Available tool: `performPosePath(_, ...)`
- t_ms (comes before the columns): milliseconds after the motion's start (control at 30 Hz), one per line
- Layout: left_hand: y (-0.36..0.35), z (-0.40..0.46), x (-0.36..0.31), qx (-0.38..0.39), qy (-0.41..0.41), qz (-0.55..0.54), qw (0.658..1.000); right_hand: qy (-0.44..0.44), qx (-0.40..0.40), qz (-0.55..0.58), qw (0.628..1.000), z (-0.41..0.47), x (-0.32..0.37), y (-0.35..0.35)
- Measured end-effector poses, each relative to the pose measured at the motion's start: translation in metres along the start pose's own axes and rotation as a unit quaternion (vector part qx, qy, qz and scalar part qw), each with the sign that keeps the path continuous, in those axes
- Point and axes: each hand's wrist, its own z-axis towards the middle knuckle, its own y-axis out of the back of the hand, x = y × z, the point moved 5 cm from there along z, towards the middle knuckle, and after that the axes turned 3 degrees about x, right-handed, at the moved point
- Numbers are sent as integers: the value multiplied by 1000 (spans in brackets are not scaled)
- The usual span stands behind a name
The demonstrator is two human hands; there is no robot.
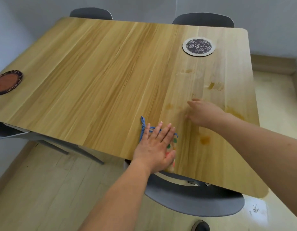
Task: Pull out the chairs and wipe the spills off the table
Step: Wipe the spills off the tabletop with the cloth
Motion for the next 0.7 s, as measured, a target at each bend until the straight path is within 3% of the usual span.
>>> performPosePath(300,6,27,-29,5,-1,-11,1000,-72,50,-61,994,21,-63,4)
performPosePath(700,29,97,-18,8,38,0,999,2,79,-137,987,46,-69,29)
